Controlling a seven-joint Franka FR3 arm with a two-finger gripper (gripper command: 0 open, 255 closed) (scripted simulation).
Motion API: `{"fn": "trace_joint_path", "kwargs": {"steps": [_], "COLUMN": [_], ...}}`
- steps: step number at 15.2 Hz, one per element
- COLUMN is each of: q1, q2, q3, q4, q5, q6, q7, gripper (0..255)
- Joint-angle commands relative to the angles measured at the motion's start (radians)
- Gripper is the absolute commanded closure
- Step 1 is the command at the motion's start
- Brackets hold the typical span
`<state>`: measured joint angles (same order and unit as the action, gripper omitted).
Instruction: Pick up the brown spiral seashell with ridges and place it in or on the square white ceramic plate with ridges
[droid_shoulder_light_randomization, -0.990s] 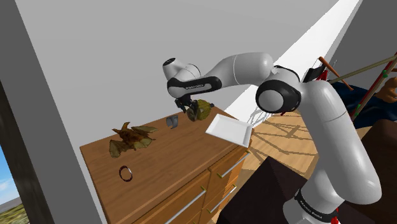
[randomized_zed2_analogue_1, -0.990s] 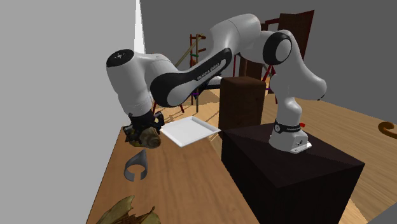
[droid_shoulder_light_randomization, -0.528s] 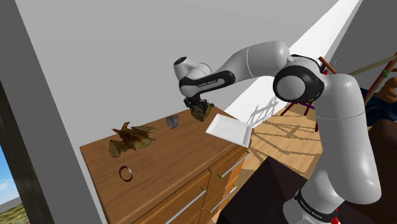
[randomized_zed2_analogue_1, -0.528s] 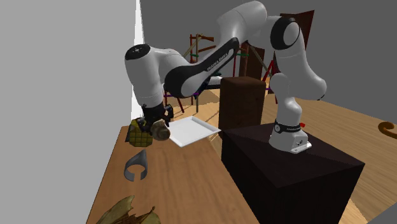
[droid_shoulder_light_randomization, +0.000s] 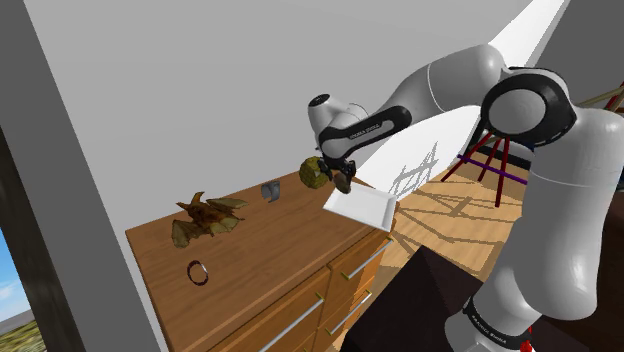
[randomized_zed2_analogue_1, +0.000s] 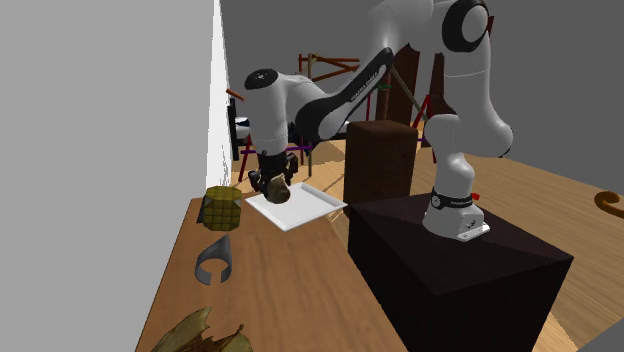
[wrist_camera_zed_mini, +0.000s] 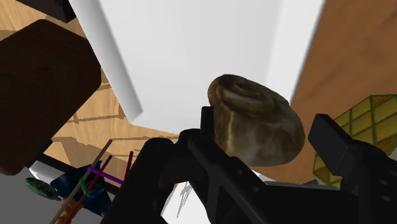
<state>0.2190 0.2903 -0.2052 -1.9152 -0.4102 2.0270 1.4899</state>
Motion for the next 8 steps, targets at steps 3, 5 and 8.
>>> {"fn": "trace_joint_path", "kwargs": {"steps": [3,5,8], "q1": [-0.021,-0.035,-0.046], "q2": [-0.120,-0.177,-0.194], "q3": [-0.027,-0.043,-0.054], "q4": [-0.168,-0.244,-0.295], "q5": [-0.044,-0.069,-0.088], "q6": [0.061,0.087,0.125], "q7": [-0.008,-0.015,-0.011], "gripper": [255,255,255]}}
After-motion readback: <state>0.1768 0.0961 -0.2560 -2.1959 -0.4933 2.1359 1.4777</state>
